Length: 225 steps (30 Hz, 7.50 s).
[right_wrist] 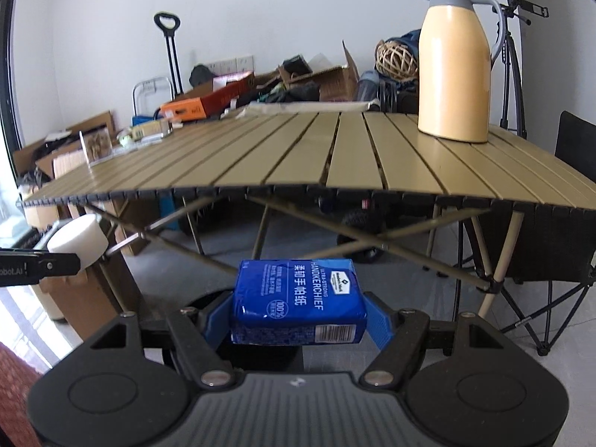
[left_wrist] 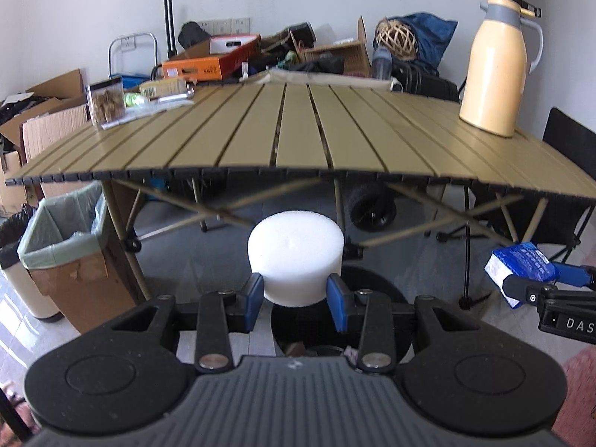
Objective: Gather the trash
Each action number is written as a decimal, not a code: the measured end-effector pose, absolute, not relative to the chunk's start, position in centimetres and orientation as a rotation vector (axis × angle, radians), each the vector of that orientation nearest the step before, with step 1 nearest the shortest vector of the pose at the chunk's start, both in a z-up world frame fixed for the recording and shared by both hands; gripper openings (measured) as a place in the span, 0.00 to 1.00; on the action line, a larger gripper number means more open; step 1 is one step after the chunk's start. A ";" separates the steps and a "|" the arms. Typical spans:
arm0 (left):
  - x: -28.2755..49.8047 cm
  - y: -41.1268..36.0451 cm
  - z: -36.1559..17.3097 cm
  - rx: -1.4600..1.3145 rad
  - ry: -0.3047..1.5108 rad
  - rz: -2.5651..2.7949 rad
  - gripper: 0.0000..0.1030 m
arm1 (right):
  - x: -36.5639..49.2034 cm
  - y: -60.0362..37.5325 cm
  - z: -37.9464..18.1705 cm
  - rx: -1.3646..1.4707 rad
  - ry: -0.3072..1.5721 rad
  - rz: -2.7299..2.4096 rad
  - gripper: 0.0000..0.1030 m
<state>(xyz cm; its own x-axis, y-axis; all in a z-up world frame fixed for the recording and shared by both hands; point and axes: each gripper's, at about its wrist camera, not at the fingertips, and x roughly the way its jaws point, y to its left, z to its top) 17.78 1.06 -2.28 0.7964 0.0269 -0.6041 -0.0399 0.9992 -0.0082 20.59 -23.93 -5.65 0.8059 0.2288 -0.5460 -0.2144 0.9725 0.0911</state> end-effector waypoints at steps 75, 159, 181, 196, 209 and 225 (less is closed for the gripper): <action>27.1 -2.3 -12.6 0.042 1.097 0.030 0.36 | 26.3 -24.6 -12.2 0.077 0.907 0.055 0.70; 29.2 7.3 -14.5 -0.151 1.207 0.225 1.00 | 30.8 -14.1 -13.8 0.004 0.996 0.146 0.70; 28.0 11.5 -15.6 -0.190 1.221 0.282 1.00 | 32.6 -9.5 -14.9 -0.014 1.046 0.207 0.69; 26.8 9.9 -13.2 -0.136 1.103 0.256 1.00 | 31.5 -11.2 -13.8 -0.006 1.005 0.226 1.00; 18.5 5.9 -4.6 -0.064 0.742 0.136 1.00 | 22.3 -16.4 -6.6 -0.008 0.774 0.264 1.00; 5.1 2.0 -0.9 -0.023 0.491 0.063 1.00 | 6.1 -23.0 -2.0 -0.021 0.556 0.313 1.00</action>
<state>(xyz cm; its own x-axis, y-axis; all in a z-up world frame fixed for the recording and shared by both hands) 5.12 2.04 -0.94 0.8799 0.0547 -0.4720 -0.0659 0.9978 -0.0071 6.10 -23.00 -1.98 0.8033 0.2868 -0.5220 -0.2981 0.9523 0.0646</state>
